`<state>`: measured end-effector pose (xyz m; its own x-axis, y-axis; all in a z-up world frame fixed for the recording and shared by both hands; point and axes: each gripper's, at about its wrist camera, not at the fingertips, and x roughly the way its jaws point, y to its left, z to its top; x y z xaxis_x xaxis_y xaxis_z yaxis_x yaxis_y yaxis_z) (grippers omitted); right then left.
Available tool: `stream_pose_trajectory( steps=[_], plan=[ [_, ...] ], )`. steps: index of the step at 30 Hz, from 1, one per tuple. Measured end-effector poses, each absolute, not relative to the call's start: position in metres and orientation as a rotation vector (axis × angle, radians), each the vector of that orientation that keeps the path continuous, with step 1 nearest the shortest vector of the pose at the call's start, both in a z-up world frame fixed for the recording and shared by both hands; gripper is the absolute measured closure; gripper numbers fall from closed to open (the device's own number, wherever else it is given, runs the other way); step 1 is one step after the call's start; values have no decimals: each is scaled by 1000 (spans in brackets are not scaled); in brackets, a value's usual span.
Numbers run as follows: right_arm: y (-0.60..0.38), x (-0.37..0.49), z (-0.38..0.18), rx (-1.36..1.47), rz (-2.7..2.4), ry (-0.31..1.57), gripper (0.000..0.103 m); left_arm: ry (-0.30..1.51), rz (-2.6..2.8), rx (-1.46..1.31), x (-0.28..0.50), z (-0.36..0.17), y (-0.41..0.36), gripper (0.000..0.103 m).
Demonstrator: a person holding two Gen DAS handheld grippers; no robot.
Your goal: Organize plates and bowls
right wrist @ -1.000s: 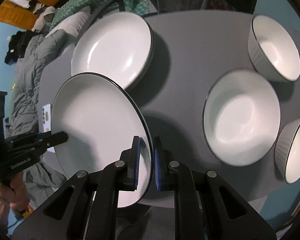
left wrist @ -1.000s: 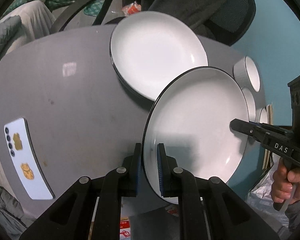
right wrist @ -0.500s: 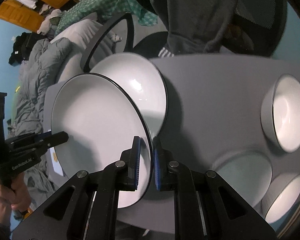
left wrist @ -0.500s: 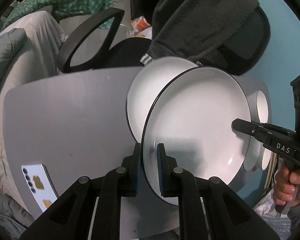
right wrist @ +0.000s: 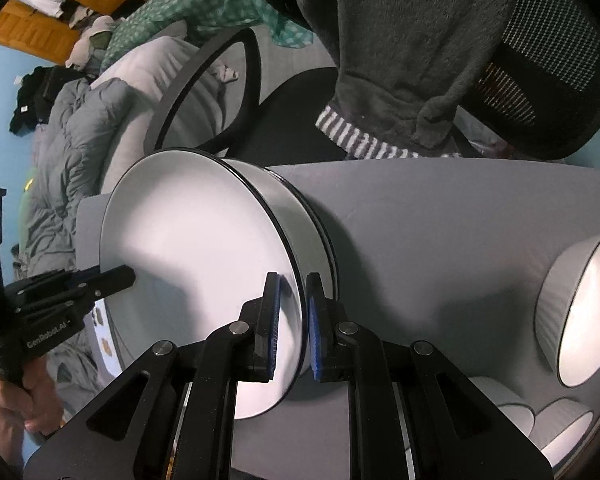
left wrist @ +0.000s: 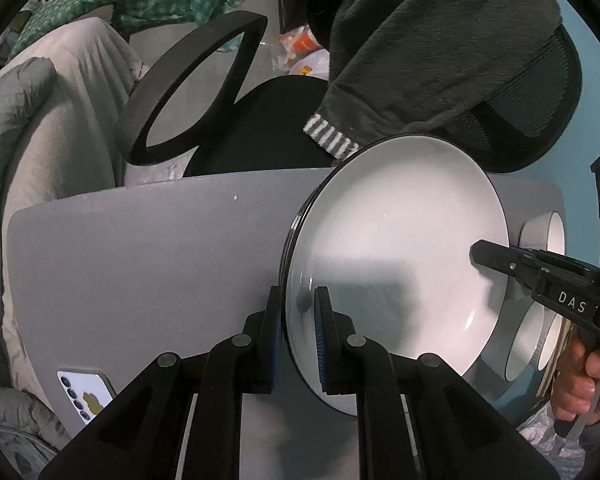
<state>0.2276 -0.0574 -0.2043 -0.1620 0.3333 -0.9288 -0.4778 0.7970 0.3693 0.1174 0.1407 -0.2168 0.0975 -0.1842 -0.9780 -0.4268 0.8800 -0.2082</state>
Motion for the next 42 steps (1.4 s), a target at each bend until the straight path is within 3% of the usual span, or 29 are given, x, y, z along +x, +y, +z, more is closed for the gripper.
stream_pose_trajectory(
  steps=[14, 23, 30, 33, 34, 42],
  plan=[
    [-54, 233, -217, -141, 710, 1625, 89, 1512, 204, -492, 120, -232, 139, 89],
    [-50, 229, -215, -189, 686, 1642, 83, 1526, 211, -507, 118, -234, 137, 89],
    [-48, 224, -205, -218, 664, 1633, 73, 1501, 204, -533, 109, -226, 128, 73],
    [-50, 223, -200, -238, 633, 1617, 71, 1468, 221, -507, 102, -216, 125, 73],
    [-51, 222, -197, -260, 605, 1596, 65, 1455, 230, -497, 100, -210, 123, 71],
    [-54, 210, -159, -319, 548, 1471, 64, 1365, 283, -418, 87, -163, 116, 59]
  ],
)
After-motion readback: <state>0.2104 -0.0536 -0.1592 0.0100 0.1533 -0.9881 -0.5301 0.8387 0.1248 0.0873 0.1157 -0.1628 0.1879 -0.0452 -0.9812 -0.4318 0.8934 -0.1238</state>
